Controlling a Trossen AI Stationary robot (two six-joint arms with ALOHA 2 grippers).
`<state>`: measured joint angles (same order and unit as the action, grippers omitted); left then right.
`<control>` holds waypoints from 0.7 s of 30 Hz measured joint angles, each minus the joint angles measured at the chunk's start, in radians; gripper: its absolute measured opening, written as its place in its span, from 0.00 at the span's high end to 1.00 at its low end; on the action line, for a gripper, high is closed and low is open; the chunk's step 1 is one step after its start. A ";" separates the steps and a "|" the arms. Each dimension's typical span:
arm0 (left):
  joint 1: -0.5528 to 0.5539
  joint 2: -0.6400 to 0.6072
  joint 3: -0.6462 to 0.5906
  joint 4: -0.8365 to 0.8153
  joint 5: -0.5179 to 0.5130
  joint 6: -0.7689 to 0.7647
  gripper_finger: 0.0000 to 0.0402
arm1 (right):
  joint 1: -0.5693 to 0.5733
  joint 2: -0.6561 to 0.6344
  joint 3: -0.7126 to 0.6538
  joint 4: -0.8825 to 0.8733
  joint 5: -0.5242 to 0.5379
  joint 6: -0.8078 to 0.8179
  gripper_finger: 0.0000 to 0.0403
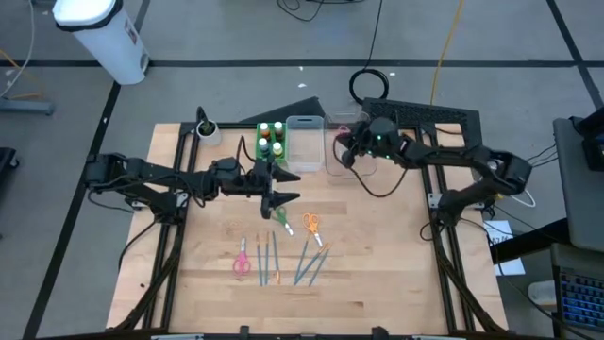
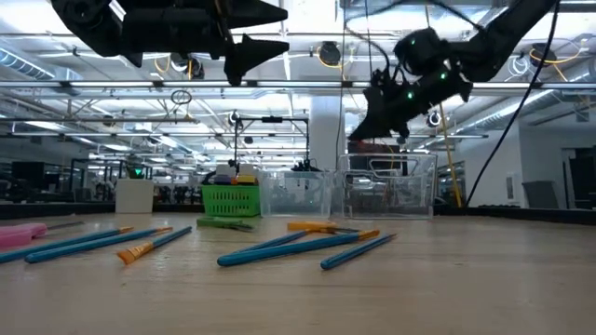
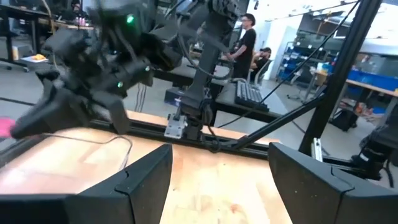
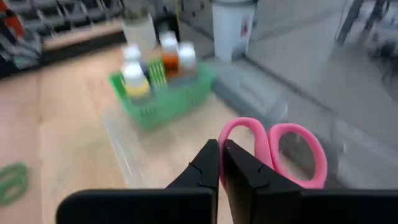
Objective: Pick & Place Paint Supplies
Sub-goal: Put the top right pink scissors into the transparent bin
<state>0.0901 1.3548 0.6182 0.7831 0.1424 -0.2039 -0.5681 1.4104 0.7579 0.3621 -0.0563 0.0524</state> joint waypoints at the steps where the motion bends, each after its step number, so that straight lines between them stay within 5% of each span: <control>1: 0.000 0.000 0.000 -0.003 -0.010 0.000 0.33 | -0.010 0.019 -0.002 -0.001 -0.011 0.004 1.00; 21: 0.000 0.000 0.000 -0.027 -0.040 0.019 0.33 | -0.067 0.356 -0.002 0.188 -0.019 0.007 0.96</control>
<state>0.0902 1.3548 0.6178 0.7563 0.1024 -0.1852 -0.6352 1.7666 0.7563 0.5504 -0.0756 0.0597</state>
